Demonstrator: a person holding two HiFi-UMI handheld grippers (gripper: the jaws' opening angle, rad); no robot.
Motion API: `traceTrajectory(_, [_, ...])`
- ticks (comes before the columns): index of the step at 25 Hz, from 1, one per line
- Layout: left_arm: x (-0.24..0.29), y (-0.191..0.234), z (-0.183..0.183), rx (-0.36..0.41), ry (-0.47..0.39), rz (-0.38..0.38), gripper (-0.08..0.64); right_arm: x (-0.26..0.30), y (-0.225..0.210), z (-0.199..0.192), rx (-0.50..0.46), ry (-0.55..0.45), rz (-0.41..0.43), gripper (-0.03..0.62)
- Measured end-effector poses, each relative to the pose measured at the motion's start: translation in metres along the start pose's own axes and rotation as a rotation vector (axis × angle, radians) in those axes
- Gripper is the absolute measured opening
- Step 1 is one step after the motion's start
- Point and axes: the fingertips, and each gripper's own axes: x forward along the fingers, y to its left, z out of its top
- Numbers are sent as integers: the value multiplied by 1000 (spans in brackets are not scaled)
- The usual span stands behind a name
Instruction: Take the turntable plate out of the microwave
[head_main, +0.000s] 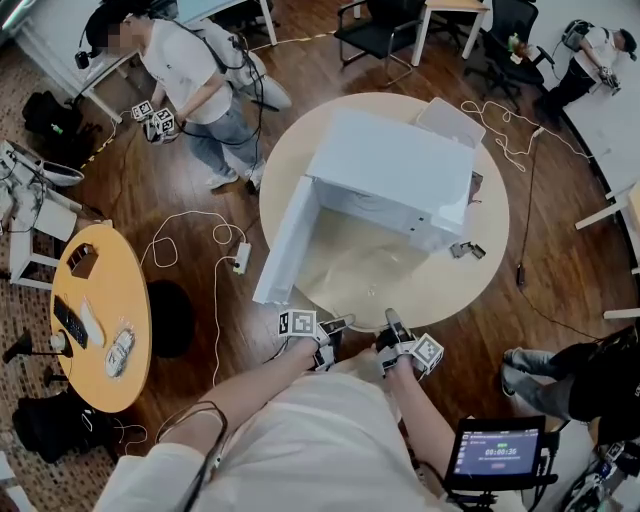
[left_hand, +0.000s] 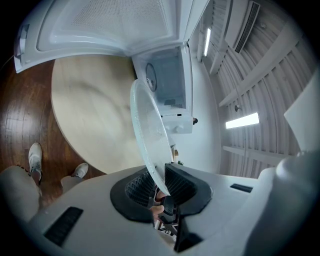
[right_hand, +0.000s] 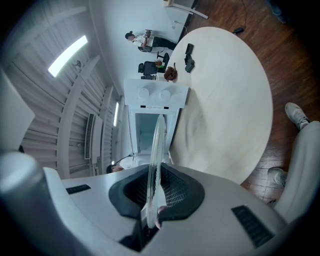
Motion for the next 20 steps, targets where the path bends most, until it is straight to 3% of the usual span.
traceTrajectory(20, [5, 9, -4, 1, 13, 19, 51, -4, -11, 2, 8, -4, -8, 29])
